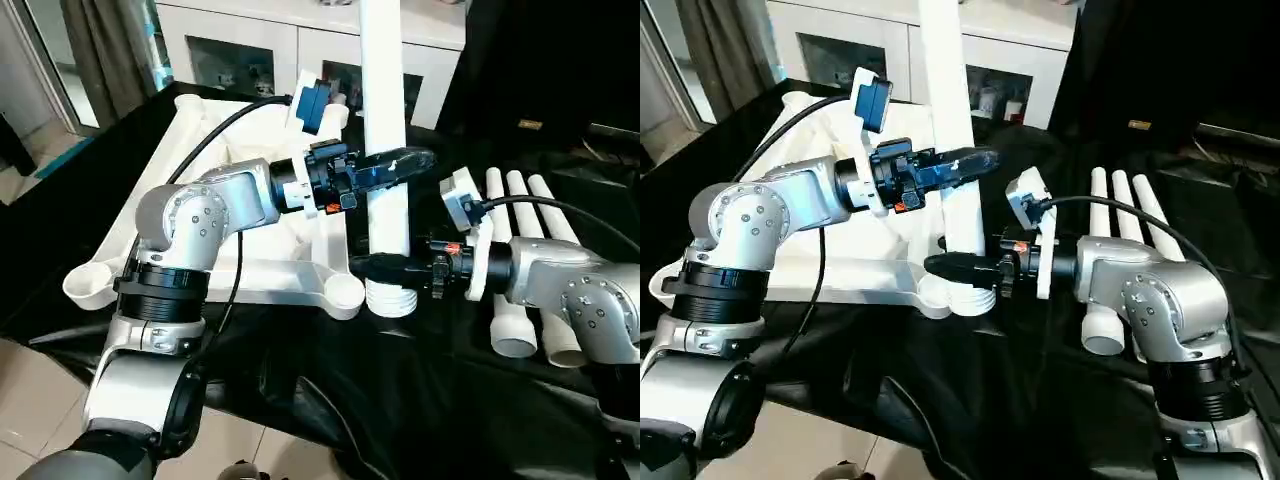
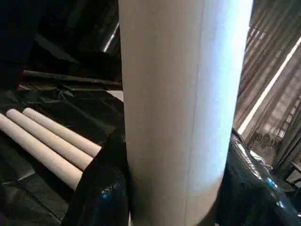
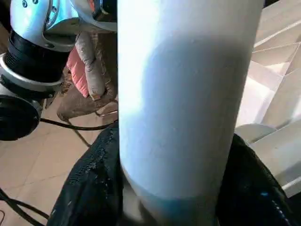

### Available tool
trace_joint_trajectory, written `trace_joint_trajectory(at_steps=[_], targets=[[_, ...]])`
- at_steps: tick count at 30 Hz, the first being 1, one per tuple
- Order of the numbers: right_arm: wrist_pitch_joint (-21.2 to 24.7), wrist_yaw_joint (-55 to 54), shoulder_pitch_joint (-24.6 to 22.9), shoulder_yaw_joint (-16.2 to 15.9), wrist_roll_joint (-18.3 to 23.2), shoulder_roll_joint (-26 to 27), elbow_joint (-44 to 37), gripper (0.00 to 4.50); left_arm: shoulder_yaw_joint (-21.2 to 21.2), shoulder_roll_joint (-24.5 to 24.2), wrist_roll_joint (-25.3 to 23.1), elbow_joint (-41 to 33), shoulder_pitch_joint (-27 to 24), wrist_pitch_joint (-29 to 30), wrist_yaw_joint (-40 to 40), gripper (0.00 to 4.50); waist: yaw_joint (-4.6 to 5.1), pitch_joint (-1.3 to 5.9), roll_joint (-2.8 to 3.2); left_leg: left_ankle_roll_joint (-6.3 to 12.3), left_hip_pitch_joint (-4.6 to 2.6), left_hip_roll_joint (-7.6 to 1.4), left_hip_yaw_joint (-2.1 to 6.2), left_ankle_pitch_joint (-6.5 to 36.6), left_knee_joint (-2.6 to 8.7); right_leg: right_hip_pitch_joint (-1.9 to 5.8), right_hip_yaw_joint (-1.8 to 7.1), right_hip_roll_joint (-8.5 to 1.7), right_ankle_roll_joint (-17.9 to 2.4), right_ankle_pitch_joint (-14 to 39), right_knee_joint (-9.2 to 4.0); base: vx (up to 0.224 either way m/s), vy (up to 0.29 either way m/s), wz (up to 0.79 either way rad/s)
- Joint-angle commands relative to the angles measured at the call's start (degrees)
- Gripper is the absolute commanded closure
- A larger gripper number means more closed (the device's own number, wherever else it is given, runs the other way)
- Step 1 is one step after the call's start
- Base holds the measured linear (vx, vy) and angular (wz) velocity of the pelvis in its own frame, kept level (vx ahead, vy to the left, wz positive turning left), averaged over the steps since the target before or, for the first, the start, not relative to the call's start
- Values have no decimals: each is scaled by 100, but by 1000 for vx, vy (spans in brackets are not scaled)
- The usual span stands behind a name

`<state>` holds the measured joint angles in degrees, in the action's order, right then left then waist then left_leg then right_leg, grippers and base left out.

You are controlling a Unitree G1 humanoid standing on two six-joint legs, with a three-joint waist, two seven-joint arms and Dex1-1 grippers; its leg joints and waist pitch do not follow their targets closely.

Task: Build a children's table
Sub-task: Pick table leg

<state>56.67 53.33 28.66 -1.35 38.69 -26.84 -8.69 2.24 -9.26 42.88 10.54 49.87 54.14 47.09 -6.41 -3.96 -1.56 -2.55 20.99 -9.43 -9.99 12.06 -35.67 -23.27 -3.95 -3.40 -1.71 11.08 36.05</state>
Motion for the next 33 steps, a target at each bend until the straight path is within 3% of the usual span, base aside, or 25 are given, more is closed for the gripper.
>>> trace_joint_trajectory(at_steps=[1,5,11,13,16,18,22,25,30,33], targets=[[-78,-185,16,-27,-97,38,59,248,15,76,3,-82,105,-66,-100,192,-18,452,-51,250,-14,-345,120,-12,378,403,341,-542,-1241,544,-387,0,0,0],[-158,-464,58,-28,-205,214,156,249,81,329,-496,87,82,-393,-1069,164,-19,459,-54,232,-30,-352,116,15,369,402,346,-538,-1243,504,-398,0,0,0],[-217,-676,99,-16,-306,316,261,249,95,481,-563,21,24,-445,-1347,151,-15,460,-57,251,-8,-341,124,-30,375,413,339,-531,-1181,493,-393,0,0,0],[-240,-705,115,-14,-323,333,287,249,76,495,-579,-3,19,-448,-1394,185,-13,461,-62,254,-10,-343,124,-50,374,411,340,-530,-1177,458,-386,0,0,0],[-268,-748,147,-20,-341,361,314,249,64,523,-632,-20,10,-475,-1496,186,-14,457,-63,265,-7,-336,122,-28,374,413,341,-531,-1161,499,-393,0,0,0],[-370,-798,183,-60,-442,371,349,249,69,534,-626,-8,12,-478,-1502,223,-14,455,-67,250,-6,-335,119,3,375,410,339,-530,-1146,584,-402,0,0,0],[-527,-836,222,-144,-591,372,444,249,-58,473,-707,-14,-1,-552,-1360,253,-7,457,-56,233,-13,-340,121,-2,378,403,339,-531,-1127,580,-401,0,0,0],[-407,-611,222,-109,-421,295,408,179,-293,364,-796,-90,-30,-567,-1116,259,-9,461,-45,281,-17,-345,126,-31,379,406,339,-528,-1146,478,-384,0,0,0],[-432,-270,247,-87,-296,80,405,136,-462,269,-770,-158,-9,-492,-873,263,-16,456,-53,301,-10,-342,116,5,373,417,342,-530,-1176,480,-389,0,0,0],[-354,156,263,-141,-190,-186,428,135,-551,177,-770,-119,28,-497,-656,263,-20,457,-58,316,-5,-338,118,29,369,425,339,-523,-1158,548,-392,0,0,0]])
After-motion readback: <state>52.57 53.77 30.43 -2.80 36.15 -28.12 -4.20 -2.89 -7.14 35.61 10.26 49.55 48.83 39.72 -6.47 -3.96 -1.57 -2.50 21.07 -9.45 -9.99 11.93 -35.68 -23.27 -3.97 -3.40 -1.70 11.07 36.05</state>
